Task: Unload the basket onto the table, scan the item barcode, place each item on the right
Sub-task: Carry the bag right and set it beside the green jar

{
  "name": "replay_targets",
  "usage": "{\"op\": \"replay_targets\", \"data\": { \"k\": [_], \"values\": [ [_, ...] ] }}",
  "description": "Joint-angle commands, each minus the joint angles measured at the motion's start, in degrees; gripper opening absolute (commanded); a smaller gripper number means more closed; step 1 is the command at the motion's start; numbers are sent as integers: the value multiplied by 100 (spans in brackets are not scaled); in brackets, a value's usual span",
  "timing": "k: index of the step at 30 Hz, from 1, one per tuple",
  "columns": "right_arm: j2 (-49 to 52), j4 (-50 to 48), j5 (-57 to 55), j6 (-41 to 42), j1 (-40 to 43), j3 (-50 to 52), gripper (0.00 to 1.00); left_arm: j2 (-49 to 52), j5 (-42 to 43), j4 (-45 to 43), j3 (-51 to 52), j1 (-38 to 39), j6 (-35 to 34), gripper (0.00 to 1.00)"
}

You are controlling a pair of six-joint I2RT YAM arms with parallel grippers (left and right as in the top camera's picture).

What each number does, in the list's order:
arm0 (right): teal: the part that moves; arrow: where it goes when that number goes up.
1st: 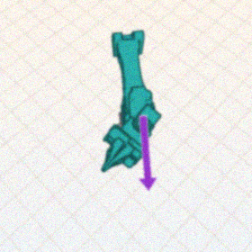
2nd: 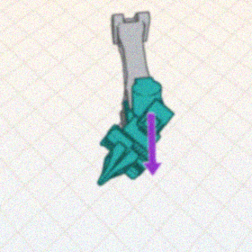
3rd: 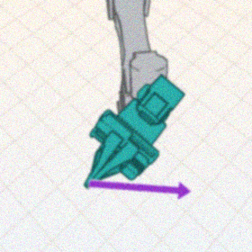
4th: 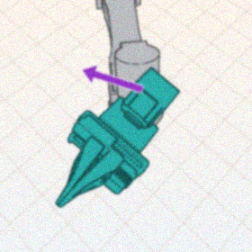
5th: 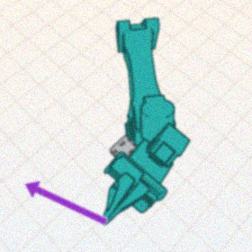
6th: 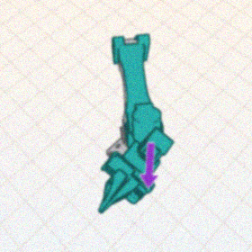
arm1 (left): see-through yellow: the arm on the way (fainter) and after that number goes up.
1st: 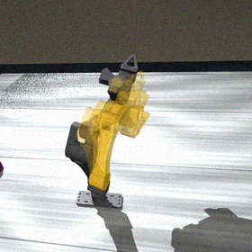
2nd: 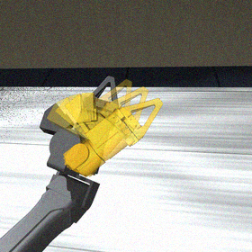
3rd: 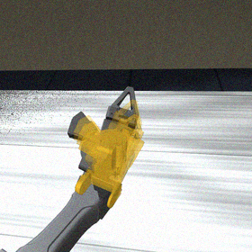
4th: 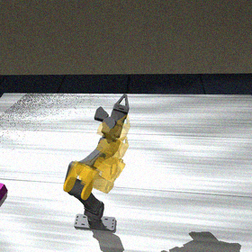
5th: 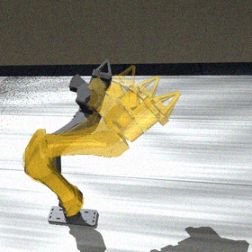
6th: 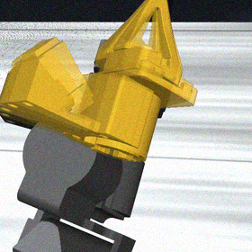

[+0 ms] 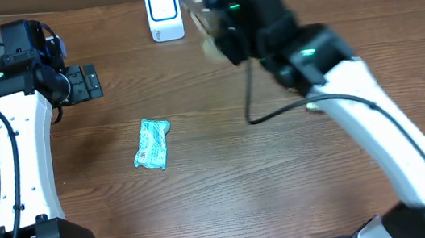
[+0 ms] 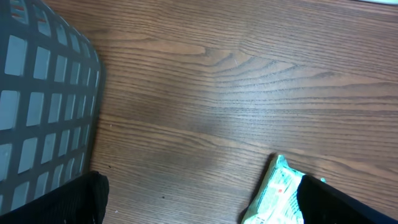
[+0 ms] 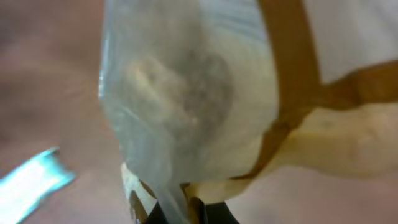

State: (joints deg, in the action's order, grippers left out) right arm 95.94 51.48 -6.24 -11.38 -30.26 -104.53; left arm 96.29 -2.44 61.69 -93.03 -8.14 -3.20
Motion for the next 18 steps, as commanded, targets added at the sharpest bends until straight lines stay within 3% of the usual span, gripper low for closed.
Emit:
{"op": "replay_targets", "data": {
  "k": [1, 9, 18],
  "values": [
    [-337, 658, 1812, 938, 535, -55, 4, 7, -52, -2, 4, 20, -39, 100],
    [-356, 2153, 2826, 1185, 2059, 0, 4, 7, -52, -4, 4, 20, -37, 100],
    [-352, 2387, 2824, 1182, 3646, 1086, 4, 7, -52, -2, 4, 20, -37, 99]
  ]
}}
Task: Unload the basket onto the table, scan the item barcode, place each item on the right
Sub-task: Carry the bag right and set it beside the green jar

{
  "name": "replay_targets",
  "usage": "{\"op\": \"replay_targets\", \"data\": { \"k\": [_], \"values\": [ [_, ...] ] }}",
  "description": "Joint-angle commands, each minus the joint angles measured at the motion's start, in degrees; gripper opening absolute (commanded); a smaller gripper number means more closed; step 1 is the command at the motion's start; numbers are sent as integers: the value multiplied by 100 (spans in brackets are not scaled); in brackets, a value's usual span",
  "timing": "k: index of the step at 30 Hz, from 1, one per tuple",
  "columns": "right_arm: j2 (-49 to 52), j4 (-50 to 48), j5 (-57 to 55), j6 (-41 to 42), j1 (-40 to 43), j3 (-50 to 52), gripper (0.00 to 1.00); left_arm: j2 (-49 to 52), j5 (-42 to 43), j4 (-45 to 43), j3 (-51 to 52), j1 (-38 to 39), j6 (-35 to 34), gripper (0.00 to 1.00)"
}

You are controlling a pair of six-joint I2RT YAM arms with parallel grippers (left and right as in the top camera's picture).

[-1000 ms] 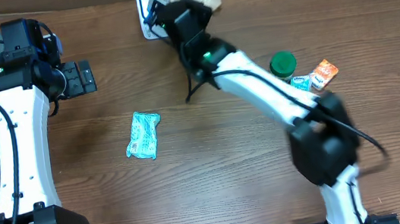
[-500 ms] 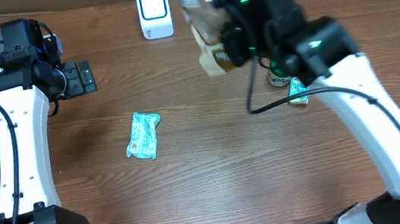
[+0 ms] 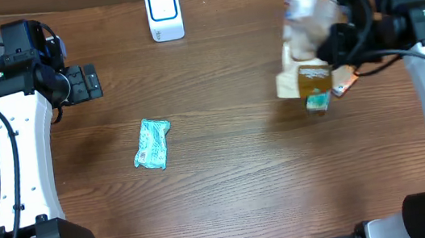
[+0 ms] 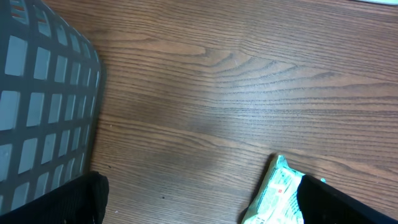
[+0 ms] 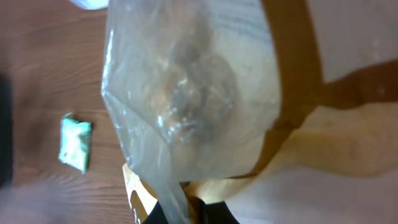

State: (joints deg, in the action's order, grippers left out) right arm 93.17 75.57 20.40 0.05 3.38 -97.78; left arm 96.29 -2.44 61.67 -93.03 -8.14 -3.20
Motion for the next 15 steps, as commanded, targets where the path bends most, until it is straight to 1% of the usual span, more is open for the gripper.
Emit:
{"op": "replay_targets", "data": {
  "k": [1, 4, 8, 15],
  "values": [
    [-74, -101, 162, 39, 391, 645, 4, 7, -52, -2, 4, 20, -39, 99],
    [-74, -527, 326, 42, 658, 1322, 4, 7, -52, 0, 4, 17, -39, 99],
    [-74, -1010, 544, 44, 970, 1902, 4, 7, -52, 0, 4, 17, -39, 100],
    [-72, -1215, 538, 42, 1375, 2063, 4, 7, -52, 0, 4, 20, -39, 100]
  ]
}}
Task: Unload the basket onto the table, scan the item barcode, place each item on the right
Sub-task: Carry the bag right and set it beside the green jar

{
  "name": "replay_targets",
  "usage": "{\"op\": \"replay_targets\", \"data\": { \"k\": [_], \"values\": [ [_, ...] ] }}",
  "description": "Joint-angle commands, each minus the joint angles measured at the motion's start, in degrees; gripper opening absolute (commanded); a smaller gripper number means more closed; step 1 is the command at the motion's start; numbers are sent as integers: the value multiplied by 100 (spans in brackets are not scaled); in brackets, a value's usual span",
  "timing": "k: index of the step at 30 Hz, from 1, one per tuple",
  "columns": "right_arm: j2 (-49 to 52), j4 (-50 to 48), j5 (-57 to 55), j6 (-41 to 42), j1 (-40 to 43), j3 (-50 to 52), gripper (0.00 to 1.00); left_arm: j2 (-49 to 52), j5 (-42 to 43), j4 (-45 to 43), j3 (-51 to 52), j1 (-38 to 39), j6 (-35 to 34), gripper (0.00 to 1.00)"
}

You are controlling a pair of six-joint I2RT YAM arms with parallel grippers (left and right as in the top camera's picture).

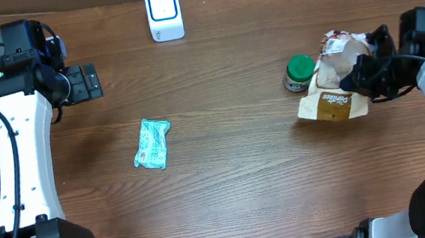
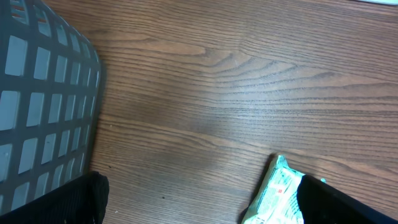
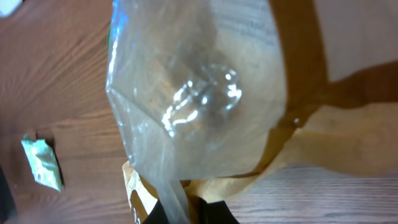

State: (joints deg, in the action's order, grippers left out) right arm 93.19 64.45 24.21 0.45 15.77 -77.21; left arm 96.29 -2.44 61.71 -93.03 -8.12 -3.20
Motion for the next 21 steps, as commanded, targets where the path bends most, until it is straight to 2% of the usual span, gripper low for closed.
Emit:
{"op": "replay_targets", "data": {
  "k": [1, 11, 13, 16, 21],
  "values": [
    [-68, -146, 153, 4, 168, 7, 4, 7, -52, -7, 4, 17, -39, 100],
    [251, -422, 74, 114, 208, 11, 5, 7, -52, -4, 4, 17, -39, 99],
    [321, -417, 74, 131, 208, 11, 10, 7, -52, -4, 4, 17, -39, 100],
    [433, -417, 74, 129, 208, 11, 27, 7, -52, -4, 4, 17, -39, 100],
    [476, -435, 243, 129, 210, -20, 40, 7, -52, -7, 4, 17, -37, 99]
  ]
}}
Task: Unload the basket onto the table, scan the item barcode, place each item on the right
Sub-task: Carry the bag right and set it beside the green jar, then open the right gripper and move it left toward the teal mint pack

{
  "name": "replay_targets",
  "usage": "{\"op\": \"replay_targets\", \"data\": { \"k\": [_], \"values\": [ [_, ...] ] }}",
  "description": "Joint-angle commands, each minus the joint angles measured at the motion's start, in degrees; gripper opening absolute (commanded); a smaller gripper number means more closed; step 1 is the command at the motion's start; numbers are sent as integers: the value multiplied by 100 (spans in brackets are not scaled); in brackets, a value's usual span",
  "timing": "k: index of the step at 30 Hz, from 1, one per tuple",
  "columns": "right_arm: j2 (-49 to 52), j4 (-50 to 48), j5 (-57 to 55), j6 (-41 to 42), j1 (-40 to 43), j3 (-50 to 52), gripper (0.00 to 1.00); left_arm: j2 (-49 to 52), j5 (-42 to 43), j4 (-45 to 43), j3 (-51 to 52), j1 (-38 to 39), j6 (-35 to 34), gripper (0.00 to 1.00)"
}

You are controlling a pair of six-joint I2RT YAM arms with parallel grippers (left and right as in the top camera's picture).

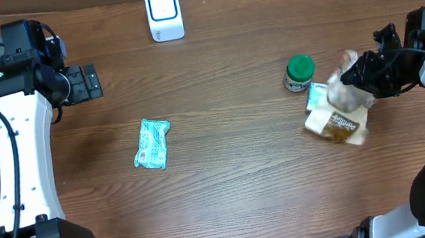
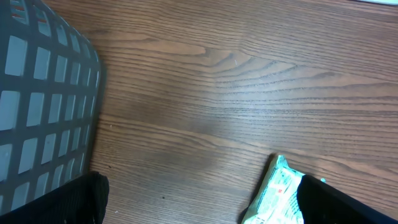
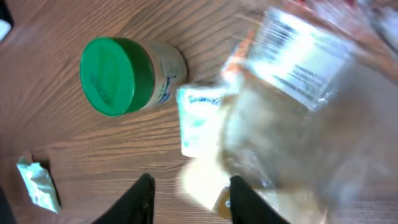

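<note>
The item, a clear-and-brown snack bag (image 1: 340,111), lies blurred on the table at the right, beside a green-lidded jar (image 1: 299,73). My right gripper (image 1: 360,76) stands open just over the bag's upper end. In the right wrist view the bag (image 3: 292,106) is a blur ahead of the open right gripper (image 3: 191,196), with nothing held between the fingers. The white scanner (image 1: 163,13) stands at the back centre. My left gripper (image 1: 90,82) hangs open at the left, holding nothing; in its wrist view the left gripper (image 2: 199,208) is over bare wood.
A teal packet (image 1: 153,143) lies left of centre, next to my left gripper's right finger (image 2: 336,202). A grey mesh basket stands at the left edge. A small white-and-teal packet (image 3: 199,118) lies between the jar (image 3: 124,76) and the bag.
My right gripper was shut on the bag, low beside the jar. Now it is open and the bag has dropped free onto the table. The left arm has not moved.
My right gripper held the bag up at the back, close to the scanner. Then it held it over the right side of the table, then low beside the green-lidded jar. Now the bag is let go there. The left arm stayed still throughout.
</note>
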State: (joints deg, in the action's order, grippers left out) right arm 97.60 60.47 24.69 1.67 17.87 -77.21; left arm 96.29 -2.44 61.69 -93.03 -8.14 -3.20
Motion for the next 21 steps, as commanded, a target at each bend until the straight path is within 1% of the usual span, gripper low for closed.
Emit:
{"op": "replay_targets", "data": {
  "k": [1, 6, 11, 14, 16, 18, 19, 20, 21],
  "values": [
    [35, -17, 201, 9, 0, -63, 41, 7, -52, -2, 4, 20, -39, 99],
    [35, 459, 197, 4, -2, -608, 51, 7, -52, -2, 4, 20, -39, 99],
    [33, 1117, 203, 7, -175, -1425, 53, 7, -52, -2, 4, 20, -39, 99],
    [33, 1300, 348, 7, -542, -1749, 59, 7, -52, -2, 4, 20, -39, 100],
    [31, 1279, 520, 7, -839, -1781, 63, 7, -52, -2, 4, 20, -39, 100],
    [37, 1172, 726, 7, -1233, -1770, 62, 7, -52, -2, 4, 20, -39, 99],
    [37, 1023, 841, 7, -1563, -1768, 66, 7, -52, -2, 4, 20, -39, 100],
    [37, 905, 876, 11, -1777, -1768, 73, 7, -55, -2, 4, 20, -39, 99],
    [37, 776, 905, 35, -1982, -1768, 84, 7, -52, -2, 4, 20, -39, 100]
  ]
}}
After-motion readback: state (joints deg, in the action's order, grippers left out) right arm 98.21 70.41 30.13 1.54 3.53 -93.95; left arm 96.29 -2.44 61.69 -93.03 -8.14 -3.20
